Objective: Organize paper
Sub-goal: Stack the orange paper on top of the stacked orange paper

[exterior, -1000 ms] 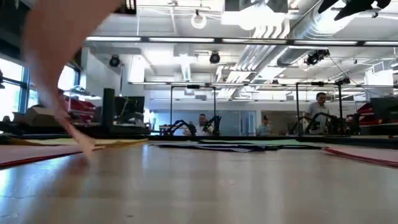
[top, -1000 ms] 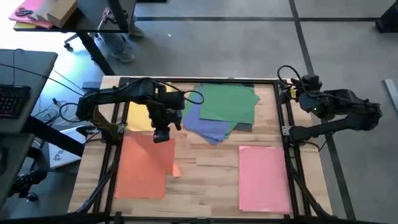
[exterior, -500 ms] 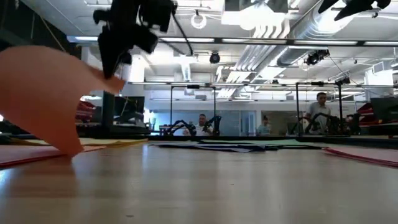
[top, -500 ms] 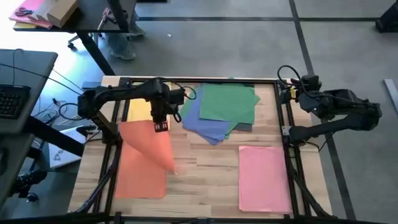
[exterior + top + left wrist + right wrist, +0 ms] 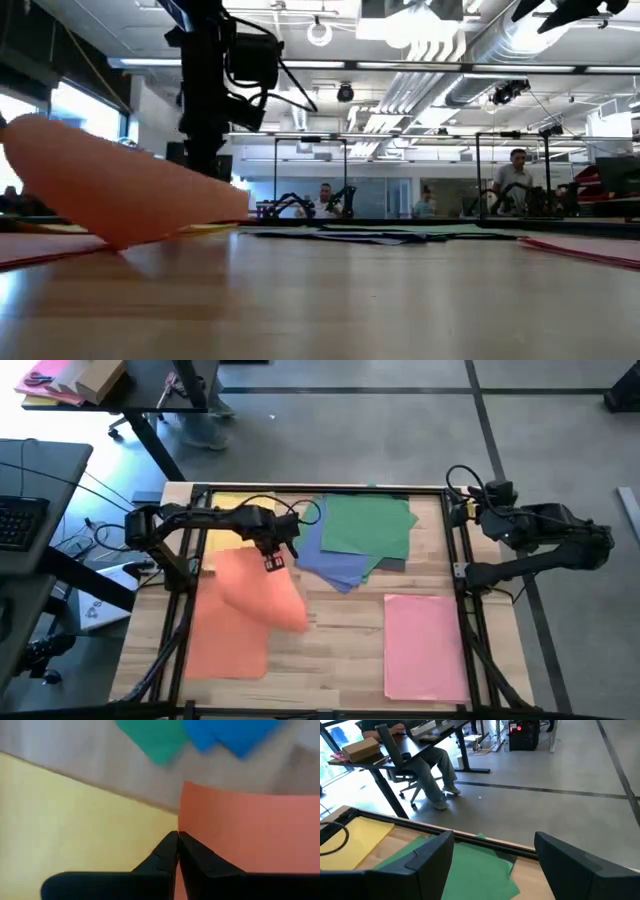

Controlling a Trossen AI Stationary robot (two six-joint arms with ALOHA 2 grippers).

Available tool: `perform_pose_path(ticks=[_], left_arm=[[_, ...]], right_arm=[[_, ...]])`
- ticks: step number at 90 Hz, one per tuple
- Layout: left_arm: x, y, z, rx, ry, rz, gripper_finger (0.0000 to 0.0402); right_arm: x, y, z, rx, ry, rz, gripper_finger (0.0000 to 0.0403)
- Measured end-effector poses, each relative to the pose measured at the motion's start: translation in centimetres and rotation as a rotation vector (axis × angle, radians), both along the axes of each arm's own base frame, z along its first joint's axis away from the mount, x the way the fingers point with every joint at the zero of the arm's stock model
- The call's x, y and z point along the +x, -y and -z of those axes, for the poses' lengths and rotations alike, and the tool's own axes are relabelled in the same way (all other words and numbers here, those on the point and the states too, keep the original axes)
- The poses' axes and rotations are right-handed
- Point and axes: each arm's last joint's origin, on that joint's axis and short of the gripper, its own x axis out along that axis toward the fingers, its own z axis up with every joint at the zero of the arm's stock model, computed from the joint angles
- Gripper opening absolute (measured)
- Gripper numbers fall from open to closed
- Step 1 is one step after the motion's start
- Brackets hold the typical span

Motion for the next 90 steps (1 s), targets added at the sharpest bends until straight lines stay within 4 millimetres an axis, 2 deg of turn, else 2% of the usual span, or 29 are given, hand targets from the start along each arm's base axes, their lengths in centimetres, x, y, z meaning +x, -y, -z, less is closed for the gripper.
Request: perform_pose_path(ticks=[8,20,49,61,77,90], left_arm=[[0.0,0.1,0.0,-0.033,-0.001,0.032,0.0000],[-1.0,1.2,0.1,-0.156,-0.109,0.131,0.0000],[-2.3,5.5,-0.1,-0.453,-0.267,0.395,0.0000],[-2.4,6.4,-0.1,-0.427,-0.312,0.516,0.0000],[-1.5,6.1,0.1,-0.311,-0.252,0.533,0.0000],[-0.9,6.0,0.1,-0.285,-0.199,0.571,0.0000]], right_arm=[[0.0,0.0,0.0,0.015,-0.001,-0.015,0.0264],[0.0,-0.1,0.1,0.025,-0.008,-0.025,0.0264],[0.0,0.0,0.1,0.016,-0.010,-0.016,0.0264],[0.0,0.0,0.1,0.016,-0.010,-0.016,0.0264],[0.0,-0.1,0.1,0.033,-0.001,-0.025,0.0264],[0.0,-0.1,0.1,0.042,-0.002,-0.034,0.0264]])
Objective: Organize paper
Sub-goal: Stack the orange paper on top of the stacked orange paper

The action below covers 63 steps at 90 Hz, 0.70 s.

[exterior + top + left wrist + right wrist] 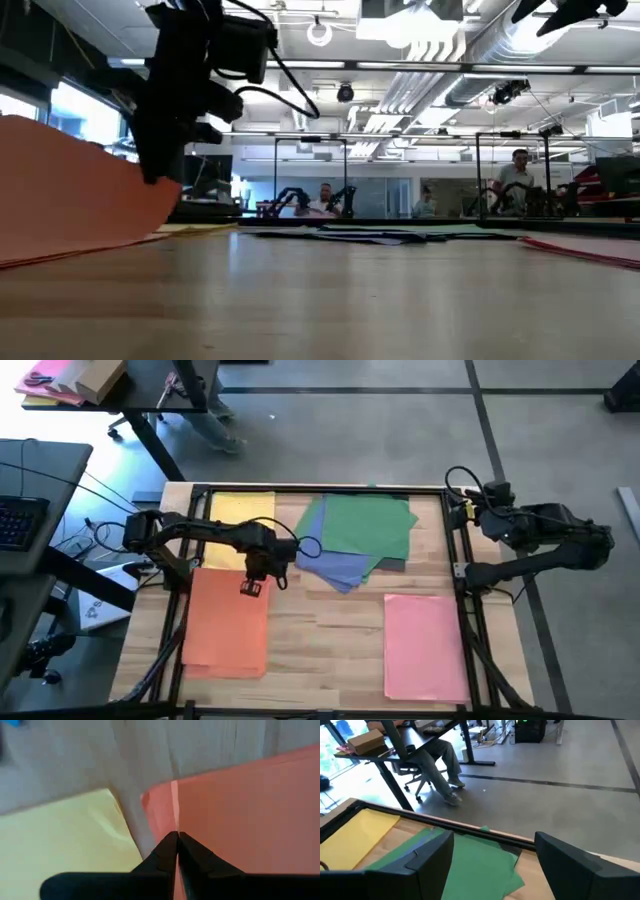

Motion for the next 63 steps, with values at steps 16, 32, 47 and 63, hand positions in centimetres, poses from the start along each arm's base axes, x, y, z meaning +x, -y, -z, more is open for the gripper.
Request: perform_pose_path(ticks=[16,32,47,63], left_arm=[[1.1,-0.1,0.0,0.013,0.114,-0.096,0.0000],[1.5,-0.1,0.0,0.011,0.151,-0.199,0.0000],[1.1,-0.5,0.5,0.043,0.117,-0.410,0.0000],[0.2,-0.5,1.8,0.043,0.057,-0.540,0.0000]], right_arm=[[0.0,0.0,0.0,0.016,-0.001,-0.015,0.0264],[0.0,0.0,0.1,0.021,-0.004,-0.021,0.0264],[0.0,0.0,0.1,0.021,-0.008,-0.021,0.0264],[0.0,0.0,0.1,0.021,-0.009,-0.021,0.0264]])
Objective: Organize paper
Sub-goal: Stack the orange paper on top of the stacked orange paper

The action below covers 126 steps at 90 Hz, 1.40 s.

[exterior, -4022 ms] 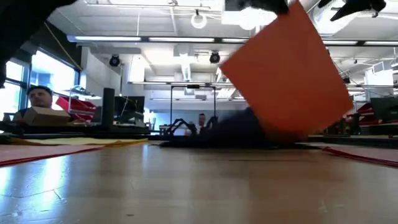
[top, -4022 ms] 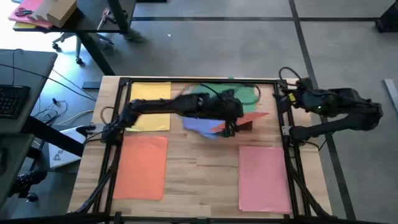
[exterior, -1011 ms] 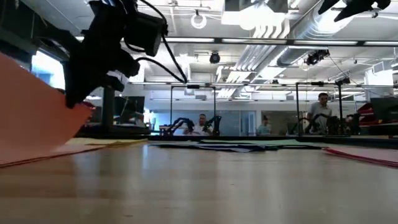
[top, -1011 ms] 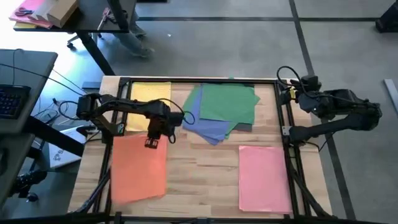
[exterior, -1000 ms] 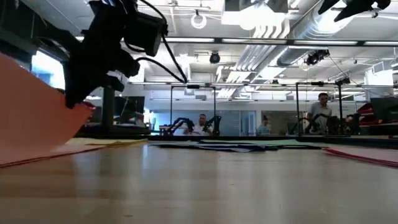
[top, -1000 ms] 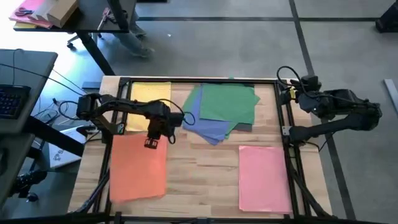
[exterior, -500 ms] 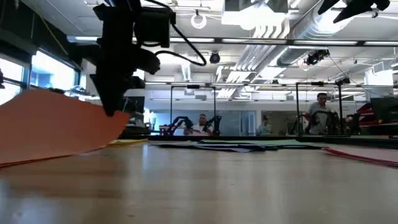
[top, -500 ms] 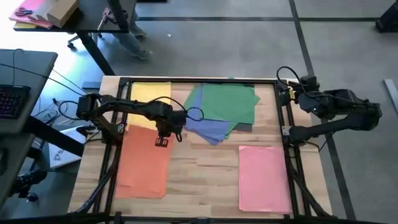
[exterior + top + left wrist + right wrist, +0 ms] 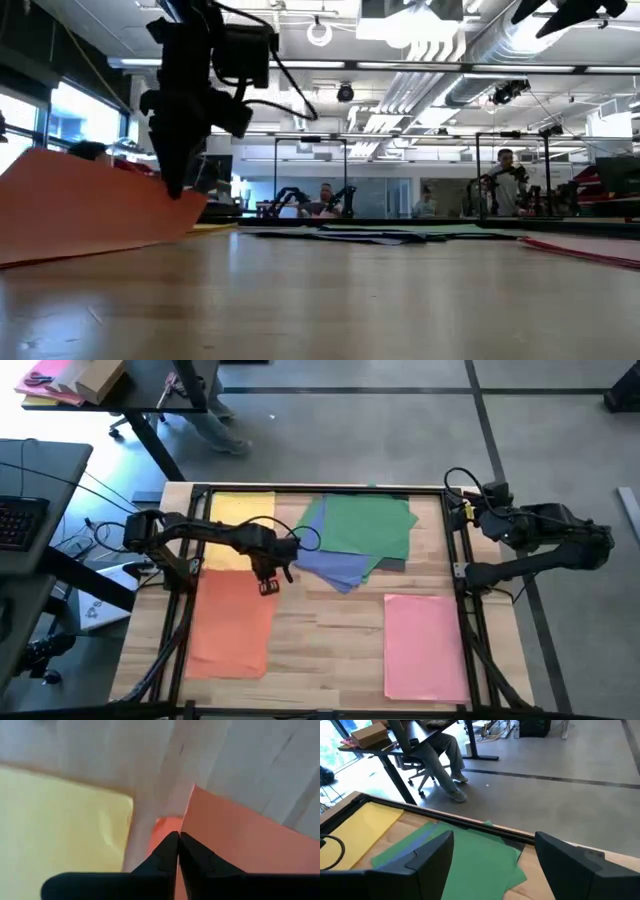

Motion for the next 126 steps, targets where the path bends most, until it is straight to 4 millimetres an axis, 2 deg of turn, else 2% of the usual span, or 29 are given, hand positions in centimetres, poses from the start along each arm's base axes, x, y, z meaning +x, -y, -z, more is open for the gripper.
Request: perform_pose_path(ticks=[14,38,60,86,104,126], left_arm=[[-0.6,0.1,0.8,-0.005,-0.037,-0.053,0.0000],[-0.4,0.0,0.8,0.027,-0.014,-0.010,0.0000],[-0.4,-0.2,0.8,0.061,-0.016,-0.051,0.0000],[-0.4,1.3,0.8,-0.030,-0.021,0.077,0.0000],[-0.8,2.4,0.9,-0.003,-0.059,0.179,0.0000],[-2.0,2.6,1.9,0.058,-0.146,0.241,0.0000]], right_arm=[[0.0,0.0,0.0,0.003,0.001,0.003,0.0264],[-0.1,0.0,0.1,0.002,-0.005,0.003,0.0264],[-0.1,0.0,0.1,0.007,0.004,0.008,0.0264],[-0.1,0.0,0.1,0.010,0.003,0.005,0.0264],[0.0,0.0,0.1,0.027,0.000,-0.013,0.0264],[0.0,-0.1,0.2,0.038,-0.004,-0.024,0.0264]])
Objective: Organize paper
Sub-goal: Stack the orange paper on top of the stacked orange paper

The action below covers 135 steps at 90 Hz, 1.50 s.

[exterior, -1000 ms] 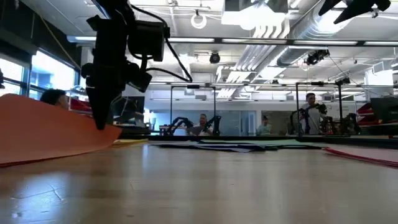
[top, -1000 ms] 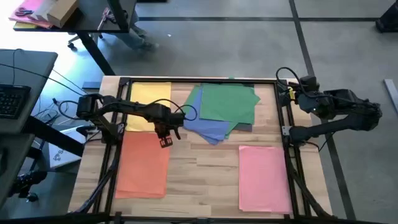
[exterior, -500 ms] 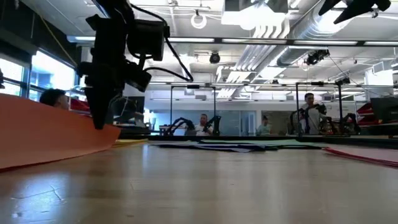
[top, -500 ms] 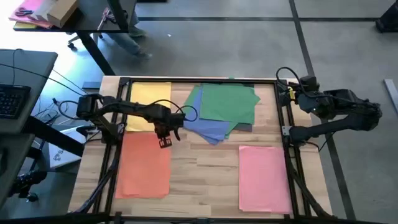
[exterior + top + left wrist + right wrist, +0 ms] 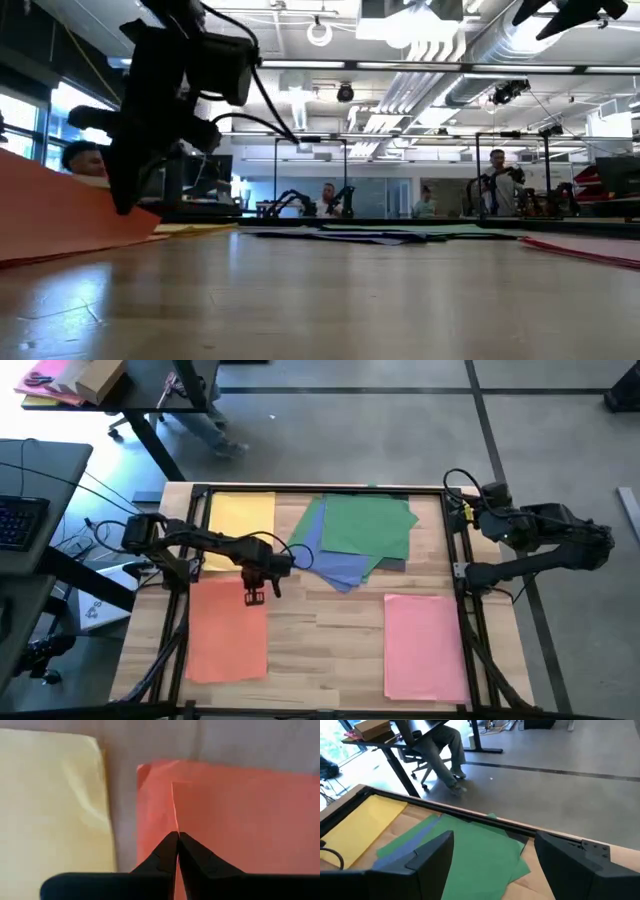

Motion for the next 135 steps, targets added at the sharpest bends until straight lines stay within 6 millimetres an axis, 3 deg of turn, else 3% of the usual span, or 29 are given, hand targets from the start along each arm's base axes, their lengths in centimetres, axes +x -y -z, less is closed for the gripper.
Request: perform_pose_path(ticks=[16,99,135], left_arm=[[0.01,-0.03,0.02,0.008,-0.002,0.064,0.0000],[0.52,-0.10,0.07,0.032,0.055,0.003,0.0001],[0.09,-0.08,0.03,0.022,0.012,-0.025,0.0034]], right_arm=[[0.00,0.00,0.00,0.000,0.000,0.000,0.0264],[0.00,0.00,0.00,0.001,0.002,0.001,0.0264],[0.06,-0.08,0.07,0.030,-0.002,-0.028,0.0264]])
